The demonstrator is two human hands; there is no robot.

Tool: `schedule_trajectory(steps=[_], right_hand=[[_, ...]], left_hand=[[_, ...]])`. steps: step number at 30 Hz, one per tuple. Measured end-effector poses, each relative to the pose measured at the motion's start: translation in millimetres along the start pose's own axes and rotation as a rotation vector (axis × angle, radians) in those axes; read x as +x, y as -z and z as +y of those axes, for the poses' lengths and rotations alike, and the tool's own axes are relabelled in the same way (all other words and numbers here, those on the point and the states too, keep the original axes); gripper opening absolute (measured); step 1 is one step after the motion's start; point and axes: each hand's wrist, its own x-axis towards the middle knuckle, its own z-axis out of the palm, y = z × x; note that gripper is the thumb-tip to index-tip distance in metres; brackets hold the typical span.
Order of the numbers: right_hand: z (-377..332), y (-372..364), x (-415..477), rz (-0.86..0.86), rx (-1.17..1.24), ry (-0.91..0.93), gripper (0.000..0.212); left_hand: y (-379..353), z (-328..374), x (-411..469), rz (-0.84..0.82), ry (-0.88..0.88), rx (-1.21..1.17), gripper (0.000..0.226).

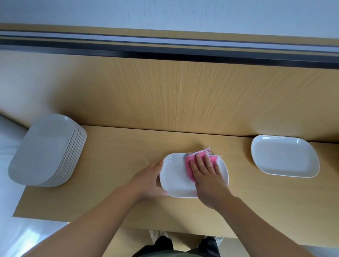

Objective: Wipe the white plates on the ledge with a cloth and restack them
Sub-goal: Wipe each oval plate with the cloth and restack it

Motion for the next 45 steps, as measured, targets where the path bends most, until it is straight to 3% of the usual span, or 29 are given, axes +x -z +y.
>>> schedule_trajectory(steps=[6,16,20,22,24,29,33,45], right_hand=[[-19.7,8.4,5.7,0.07,0.092,-0.053,0.071],[-42.7,14.3,14.8,-0.024,0.124,0.068,0.077],[-47.4,19.4,16.8,-0.039,0.111,0.157,0.065],[-48.6,16.4,19.9,-0.016,0.127,0.214,0.069],[-47.4,13.0,22.8,0.02,0.105,0.28,0.077],[-39.8,9.0,16.6,-0.046,0.146,0.41,0.07],[-35.0,11.3,8.6,-0.064,0.189,0.481,0.074],[-0.5,13.3,-22.0,-0.093,0.35,0.529,0.054]], left_hand=[[-1.7,-9.4,5.9,0.032,0.027,-0.005,0.107],[2.1,-9.7,4.9,0.052,0.015,-0.033,0.097],[4.3,-8.6,4.1,0.064,-0.007,-0.034,0.089],[6.7,-7.1,4.2,0.06,-0.016,-0.031,0.089],[9.9,-5.4,4.4,0.074,-0.012,0.008,0.091],[14.8,-2.3,2.2,0.089,-0.041,0.189,0.096],[18.6,-1.0,1.9,0.054,-0.06,0.321,0.086],[28.2,1.8,-4.2,0.034,0.054,0.411,0.089]])
